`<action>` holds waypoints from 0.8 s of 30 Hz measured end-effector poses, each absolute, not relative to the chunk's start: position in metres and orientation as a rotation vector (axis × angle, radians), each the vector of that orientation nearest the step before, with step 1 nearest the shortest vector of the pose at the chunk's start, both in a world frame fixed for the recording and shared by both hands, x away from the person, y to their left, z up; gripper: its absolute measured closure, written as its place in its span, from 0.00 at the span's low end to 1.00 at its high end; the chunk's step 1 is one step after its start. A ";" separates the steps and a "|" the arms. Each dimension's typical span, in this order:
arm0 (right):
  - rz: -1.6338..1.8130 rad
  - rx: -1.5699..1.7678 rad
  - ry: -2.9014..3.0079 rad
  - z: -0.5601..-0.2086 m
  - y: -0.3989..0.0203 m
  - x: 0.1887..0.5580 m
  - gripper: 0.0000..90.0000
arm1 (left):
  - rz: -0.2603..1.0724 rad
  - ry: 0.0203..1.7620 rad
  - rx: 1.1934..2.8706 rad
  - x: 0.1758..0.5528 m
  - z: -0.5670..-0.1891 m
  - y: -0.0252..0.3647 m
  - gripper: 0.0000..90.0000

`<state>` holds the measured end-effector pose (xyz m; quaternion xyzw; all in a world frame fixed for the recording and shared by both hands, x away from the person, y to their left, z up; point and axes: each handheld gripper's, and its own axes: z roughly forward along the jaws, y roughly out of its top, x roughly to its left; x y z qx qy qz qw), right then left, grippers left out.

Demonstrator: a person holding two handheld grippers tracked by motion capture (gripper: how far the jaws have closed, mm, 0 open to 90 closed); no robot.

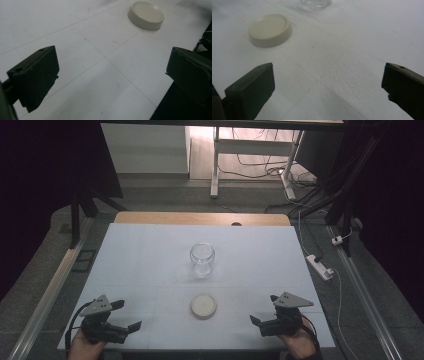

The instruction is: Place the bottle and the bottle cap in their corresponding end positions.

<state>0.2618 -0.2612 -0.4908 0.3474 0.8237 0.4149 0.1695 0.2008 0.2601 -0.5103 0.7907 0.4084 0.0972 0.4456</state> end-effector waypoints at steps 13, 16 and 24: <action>1.116 1.096 2.303 -0.495 -0.288 0.248 0.00 | 0.294 1.107 1.975 0.181 -0.518 0.279 0.00; 1.117 1.116 2.294 -0.496 -0.292 0.245 0.00 | 0.306 1.123 1.996 0.178 -0.519 0.280 0.00; 1.101 1.154 2.302 -0.497 -0.298 0.242 0.00 | 0.311 1.145 2.001 0.173 -0.520 0.284 0.00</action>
